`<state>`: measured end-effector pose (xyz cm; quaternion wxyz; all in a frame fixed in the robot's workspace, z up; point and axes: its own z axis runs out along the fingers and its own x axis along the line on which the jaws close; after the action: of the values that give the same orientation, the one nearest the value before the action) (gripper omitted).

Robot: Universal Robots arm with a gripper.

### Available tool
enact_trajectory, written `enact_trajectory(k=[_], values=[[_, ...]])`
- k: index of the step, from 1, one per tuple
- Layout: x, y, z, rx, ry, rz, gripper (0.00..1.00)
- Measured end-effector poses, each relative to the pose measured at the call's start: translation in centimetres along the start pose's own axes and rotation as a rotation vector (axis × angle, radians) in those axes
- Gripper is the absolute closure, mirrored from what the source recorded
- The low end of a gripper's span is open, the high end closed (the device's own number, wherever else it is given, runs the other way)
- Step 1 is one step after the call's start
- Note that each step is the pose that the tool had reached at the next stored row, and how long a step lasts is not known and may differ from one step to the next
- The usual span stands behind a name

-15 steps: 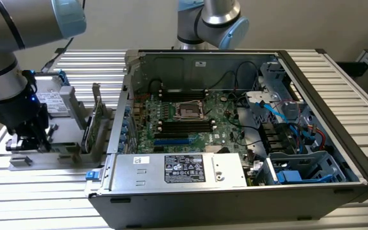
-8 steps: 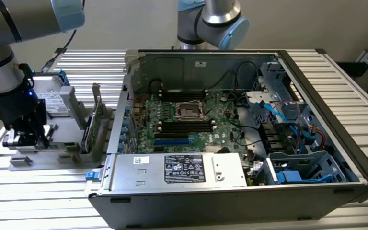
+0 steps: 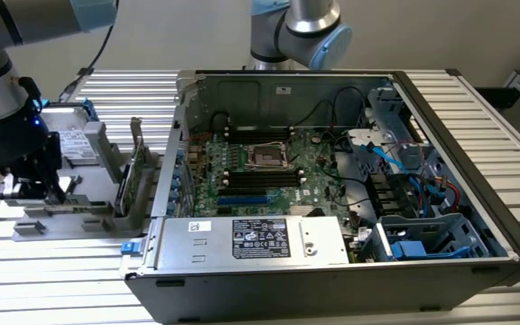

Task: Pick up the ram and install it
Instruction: 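Pick up the ram and move it above insertion slot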

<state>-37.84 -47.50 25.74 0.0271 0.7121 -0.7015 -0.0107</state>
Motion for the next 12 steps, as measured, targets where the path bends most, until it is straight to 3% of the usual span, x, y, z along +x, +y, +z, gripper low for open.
enact_trajectory(k=[12], values=[[-0.1,0.19,-3.57,0.0001,-0.0003,0.004,0.87]])
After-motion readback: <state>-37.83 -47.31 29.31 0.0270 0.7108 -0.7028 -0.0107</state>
